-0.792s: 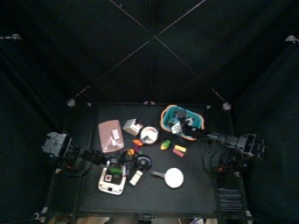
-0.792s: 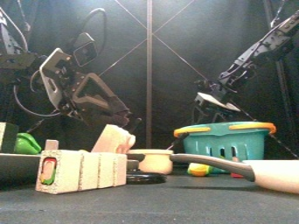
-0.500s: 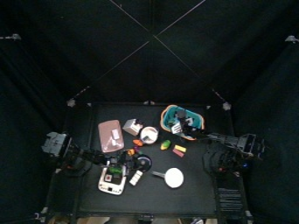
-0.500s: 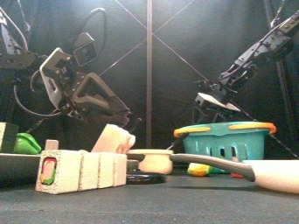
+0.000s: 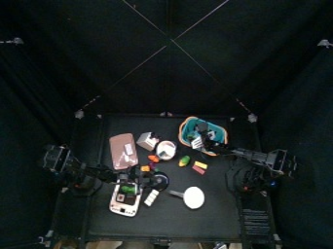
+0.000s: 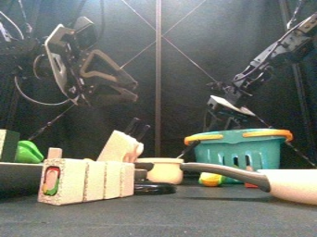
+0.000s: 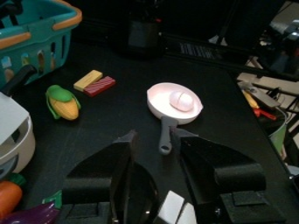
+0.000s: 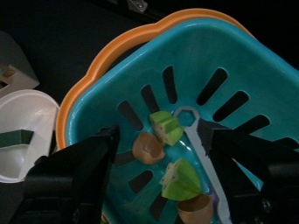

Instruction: Grab white sushi piece

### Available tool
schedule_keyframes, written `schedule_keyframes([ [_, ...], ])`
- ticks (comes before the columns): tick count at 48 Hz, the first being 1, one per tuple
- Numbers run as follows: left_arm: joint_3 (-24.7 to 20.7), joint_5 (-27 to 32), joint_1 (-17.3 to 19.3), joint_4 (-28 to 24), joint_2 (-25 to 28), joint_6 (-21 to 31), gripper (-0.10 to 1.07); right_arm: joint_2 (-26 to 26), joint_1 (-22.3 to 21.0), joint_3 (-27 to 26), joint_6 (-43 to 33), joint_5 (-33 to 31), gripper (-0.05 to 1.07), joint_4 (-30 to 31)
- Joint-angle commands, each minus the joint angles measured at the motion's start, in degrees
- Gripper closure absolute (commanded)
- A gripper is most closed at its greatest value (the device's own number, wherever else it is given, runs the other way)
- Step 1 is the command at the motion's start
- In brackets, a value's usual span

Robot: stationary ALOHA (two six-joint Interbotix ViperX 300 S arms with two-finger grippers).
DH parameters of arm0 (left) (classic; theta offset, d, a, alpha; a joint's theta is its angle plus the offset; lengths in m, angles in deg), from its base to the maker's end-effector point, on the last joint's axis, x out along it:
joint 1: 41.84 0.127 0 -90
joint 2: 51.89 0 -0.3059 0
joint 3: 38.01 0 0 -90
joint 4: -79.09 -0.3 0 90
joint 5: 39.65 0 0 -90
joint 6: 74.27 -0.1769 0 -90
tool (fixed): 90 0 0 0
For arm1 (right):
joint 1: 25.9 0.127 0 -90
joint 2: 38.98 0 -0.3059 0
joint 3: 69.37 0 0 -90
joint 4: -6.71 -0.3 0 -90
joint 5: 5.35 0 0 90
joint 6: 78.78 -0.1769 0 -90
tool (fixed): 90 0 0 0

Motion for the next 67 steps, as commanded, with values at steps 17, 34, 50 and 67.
schedule_keyframes([
  [17,-3.3,21.4,1.6,0.1,-8.4,-0.1,0.21,-1.4,0.0,-0.2,0.1,0.0,0.02,0.2],
  [34,-5.3,40.9,4.7,-3.1,-13.2,0.1,0.21,-1.4,-0.3,0.4,0.0,0.0,0.02,0.2],
  [50,-5.4,57.8,6.2,-8.3,-19.3,0.4,0.21,-0.8,-0.3,0.4,0.0,0.0,0.02,0.0],
  [67,-2.9,65.7,14.0,-16.0,-22.9,0.7,0.19,0.0,-0.4,0.2,-0.1,0.0,0.02,-0.2],
])
